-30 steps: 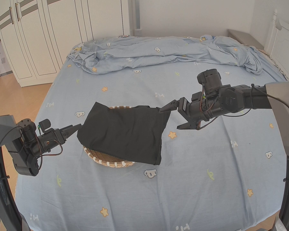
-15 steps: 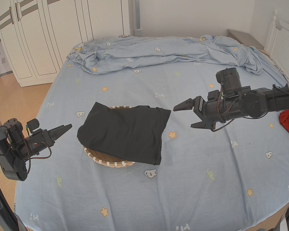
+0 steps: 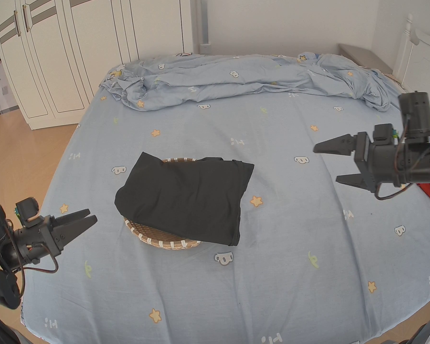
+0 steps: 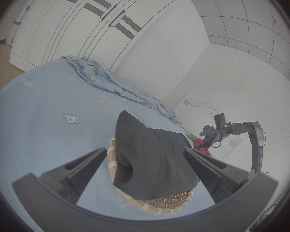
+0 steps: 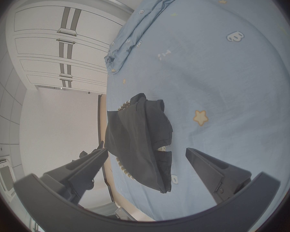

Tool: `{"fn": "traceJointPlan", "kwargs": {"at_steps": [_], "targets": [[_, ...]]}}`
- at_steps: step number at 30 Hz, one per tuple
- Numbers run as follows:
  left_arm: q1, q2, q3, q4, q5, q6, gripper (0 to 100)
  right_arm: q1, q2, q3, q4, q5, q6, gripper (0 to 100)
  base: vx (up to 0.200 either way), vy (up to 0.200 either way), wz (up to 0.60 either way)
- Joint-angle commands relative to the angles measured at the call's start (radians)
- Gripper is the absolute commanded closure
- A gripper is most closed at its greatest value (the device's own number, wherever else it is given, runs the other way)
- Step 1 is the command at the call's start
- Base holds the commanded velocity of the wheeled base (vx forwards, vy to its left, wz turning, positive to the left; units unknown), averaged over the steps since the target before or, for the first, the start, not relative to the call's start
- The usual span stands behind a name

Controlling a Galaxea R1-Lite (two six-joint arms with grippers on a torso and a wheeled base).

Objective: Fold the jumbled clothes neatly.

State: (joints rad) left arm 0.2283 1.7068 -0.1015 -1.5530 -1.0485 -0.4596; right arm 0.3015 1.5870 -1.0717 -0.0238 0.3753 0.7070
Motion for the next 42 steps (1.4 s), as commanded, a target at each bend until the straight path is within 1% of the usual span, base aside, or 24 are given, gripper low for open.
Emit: {"fn": "traceJointPlan", "kwargs": {"at_steps": [1,4,6,7,10,12,15,16,18,19,20,21,26,28,29,30,32,33,34,36,37,40,41,42], "targets": [[-0.027,-0.286,0.101,0.027,-0.034,-0.030,0,-0.010,-0.312,0.184,-0.002,-0.067,-0.001,0,0.000,0.000,0.00],[-0.037,-0.427,0.101,0.090,-0.059,-0.126,0,0.004,-0.415,0.249,-0.002,-0.115,-0.003,0,0.000,0.000,0.00],[-0.038,-0.579,0.100,0.122,-0.140,-0.237,0,0.027,-0.533,0.296,0.012,-0.153,0.008,0,0.000,0.000,0.00],[-0.038,-0.628,0.101,0.126,-0.157,-0.261,0,0.030,-0.570,0.315,0.015,-0.159,0.009,0,0.000,0.000,0.00],[-0.038,-0.750,0.101,0.162,-0.162,-0.283,0,0.033,-0.644,0.348,0.041,-0.173,0.011,0,0.000,0.000,0.00],[-0.037,-0.834,0.100,0.226,-0.163,-0.287,0,0.041,-0.696,0.363,0.079,-0.197,0.012,0,0.000,0.000,0.00],[-0.040,-1.003,0.100,0.360,-0.165,-0.318,0,0.091,-0.805,0.372,0.139,-0.259,0.012,0,0.000,0.000,0.00],[-0.041,-1.035,0.100,0.386,-0.165,-0.327,0,0.102,-0.822,0.372,0.148,-0.269,0.012,0,0.000,0.000,0.00],[-0.050,-1.165,0.100,0.490,-0.166,-0.369,0,0.114,-0.884,0.372,0.193,-0.314,0.011,0,0.000,0.000,0.00],[-0.058,-1.213,0.097,0.530,-0.166,-0.380,0,0.116,-0.906,0.371,0.209,-0.322,0.011,0,0.000,0.000,0.00],[-0.060,-1.228,0.095,0.542,-0.166,-0.383,0,0.114,-0.912,0.369,0.214,-0.322,0.011,0,0.000,0.000,0.00],[-0.076,-1.323,0.078,0.622,-0.165,-0.396,0,0.103,-0.946,0.357,0.248,-0.322,0.012,0,0.000,0.000,0.00],[-0.115,-1.481,0.048,0.801,-0.163,-0.396,0,0.044,-1.026,0.368,0.295,-0.319,0.011,0,0.000,0.000,0.00],[-0.122,-1.521,0.055,0.824,-0.163,-0.398,0,0.019,-1.062,0.372,0.314,-0.319,0.011,0,0.000,0.000,0.00],[-0.138,-1.564,0.063,0.855,-0.163,-0.401,0,-0.010,-1.110,0.372,0.343,-0.317,0.011,0,0.000,0.000,0.00],[-0.142,-1.575,0.065,0.866,-0.162,-0.401,0,-0.018,-1.124,0.372,0.351,-0.314,0.011,0,0.000,0.000,0.00],[-0.175,-1.624,0.075,0.923,-0.156,-0.403,0,-0.071,-1.185,0.371,0.383,-0.294,0.011,0,0.000,0.000,0.00],[-0.175,-1.624,0.075,0.923,-0.156,-0.403,0,-0.071,-1.185,0.371,0.383,-0.294,0.011,0,0.000,0.000,0.00],[-0.205,-1.650,0.078,0.955,-0.153,-0.398,0,-0.130,-1.230,0.371,0.404,-0.268,0.011,0,0.000,0.000,0.00],[-0.224,-1.676,0.086,0.973,-0.146,-0.396,0,-0.194,-1.292,0.372,0.436,-0.220,0.011,0,0.000,0.000,0.00],[-0.225,-1.685,0.089,0.976,-0.143,-0.396,0,-0.211,-1.309,0.374,0.450,-0.202,0.011,0,0.000,0.000,0.00],[-0.225,-1.705,0.098,0.998,-0.137,-0.383,0,-0.314,-1.395,0.366,0.524,-0.104,0.008,0,0.000,0.000,0.00],[-0.225,-1.705,0.100,1.001,-0.136,-0.380,0,-0.323,-1.403,0.365,0.529,-0.093,0.009,0,0.000,0.000,0.00],[-0.225,-1.705,0.100,1.013,-0.114,-0.352,0,-0.367,-1.437,0.361,0.550,-0.042,0.009,0,0.000,0.000,0.00]]}}
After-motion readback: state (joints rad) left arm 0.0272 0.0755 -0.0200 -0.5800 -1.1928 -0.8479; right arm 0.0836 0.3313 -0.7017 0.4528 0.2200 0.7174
